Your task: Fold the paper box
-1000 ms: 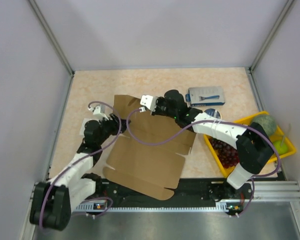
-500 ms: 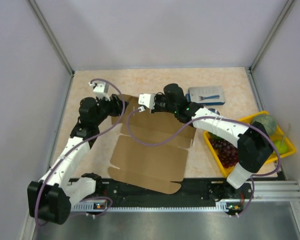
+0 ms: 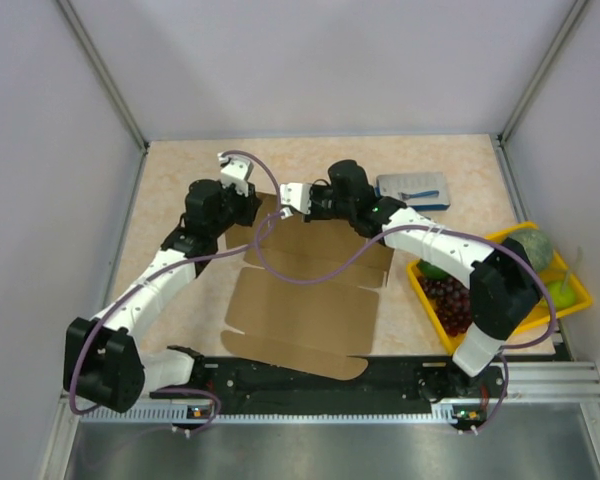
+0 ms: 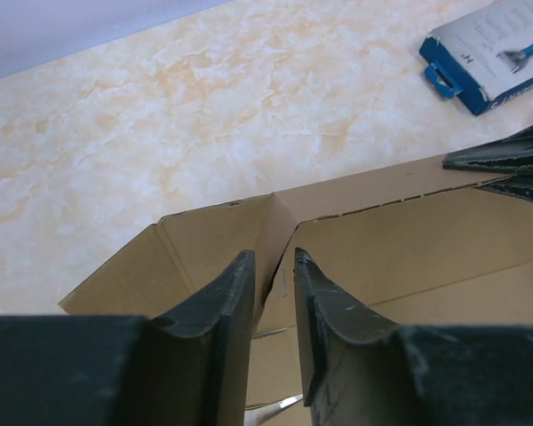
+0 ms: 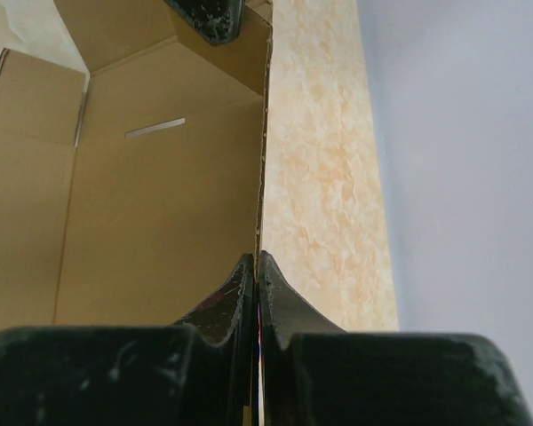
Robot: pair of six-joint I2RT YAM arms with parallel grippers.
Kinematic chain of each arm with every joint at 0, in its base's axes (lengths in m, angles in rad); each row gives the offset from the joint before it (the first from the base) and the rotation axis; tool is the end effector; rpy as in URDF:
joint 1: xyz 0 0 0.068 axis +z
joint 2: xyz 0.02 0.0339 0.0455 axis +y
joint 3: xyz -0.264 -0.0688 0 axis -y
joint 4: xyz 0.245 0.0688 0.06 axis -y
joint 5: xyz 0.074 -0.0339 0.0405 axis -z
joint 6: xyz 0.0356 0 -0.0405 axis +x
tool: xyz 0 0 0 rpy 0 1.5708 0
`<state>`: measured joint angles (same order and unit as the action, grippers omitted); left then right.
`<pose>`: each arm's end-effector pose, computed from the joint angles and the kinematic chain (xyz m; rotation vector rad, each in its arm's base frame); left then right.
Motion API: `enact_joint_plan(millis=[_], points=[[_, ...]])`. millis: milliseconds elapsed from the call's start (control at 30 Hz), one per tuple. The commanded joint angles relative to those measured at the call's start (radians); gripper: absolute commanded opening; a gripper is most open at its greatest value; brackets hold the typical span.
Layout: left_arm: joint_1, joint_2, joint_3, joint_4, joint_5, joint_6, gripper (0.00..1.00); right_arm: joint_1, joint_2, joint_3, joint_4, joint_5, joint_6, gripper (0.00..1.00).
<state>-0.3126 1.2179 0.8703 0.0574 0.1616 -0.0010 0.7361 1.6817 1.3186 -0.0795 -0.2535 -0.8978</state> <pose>0.2686 -0.0928 0.3030 0.4016 1.8297 -0.3671 0.2886 0.2735 0.2985 -1.5646 1.2482 0.1515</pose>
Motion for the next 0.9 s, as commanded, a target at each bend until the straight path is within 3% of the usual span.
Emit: enact_joint_plan(millis=[0,133,200,233,267,333,367,400,533,633,667,733,767,867], points=[[-0.028,0.017,0.018,0.088,-0.059,0.056,0.28,-0.01,-0.005,0.06,0.014,-0.039,0.01,0.0],[-0.04,0.011,-0.011,0.134,-0.057,0.049,0.27,-0.01,-0.01,0.054,0.037,-0.049,0.036,0.0],[-0.045,0.014,-0.014,0.142,-0.075,0.044,0.13,-0.01,-0.01,0.057,0.047,-0.041,0.071,0.01],[-0.046,0.015,-0.016,0.151,-0.094,0.035,0.09,-0.009,-0.014,0.057,0.055,-0.026,0.1,0.07],[-0.046,0.014,-0.019,0.162,-0.105,0.032,0.06,-0.01,-0.019,0.056,0.057,-0.011,0.131,0.16],[-0.046,-0.001,-0.059,0.205,-0.119,0.023,0.03,-0.01,-0.048,0.038,0.072,0.087,0.244,0.57],[-0.046,-0.009,-0.077,0.257,-0.125,0.018,0.02,-0.01,-0.059,0.034,0.064,0.127,0.294,0.82],[-0.048,-0.024,-0.117,0.284,-0.144,0.012,0.0,-0.01,-0.075,0.051,0.032,0.204,0.389,0.99],[-0.049,-0.049,-0.181,0.384,-0.152,0.003,0.0,-0.004,-0.204,0.056,-0.176,0.394,0.698,0.99],[-0.049,-0.063,-0.221,0.446,-0.152,-0.036,0.0,-0.006,-0.312,0.099,-0.34,0.477,1.061,0.99],[-0.049,-0.067,-0.235,0.458,-0.178,-0.039,0.0,-0.006,-0.351,0.108,-0.441,0.515,1.287,0.99],[-0.051,-0.077,-0.246,0.473,-0.189,-0.048,0.0,-0.007,-0.399,0.07,-0.457,0.467,1.498,0.99],[-0.051,-0.083,-0.261,0.479,-0.192,-0.05,0.0,-0.007,-0.44,0.036,-0.41,0.43,1.704,0.99],[-0.051,-0.104,-0.298,0.525,-0.204,-0.059,0.0,-0.006,-0.464,-0.047,-0.367,0.442,2.047,0.99]])
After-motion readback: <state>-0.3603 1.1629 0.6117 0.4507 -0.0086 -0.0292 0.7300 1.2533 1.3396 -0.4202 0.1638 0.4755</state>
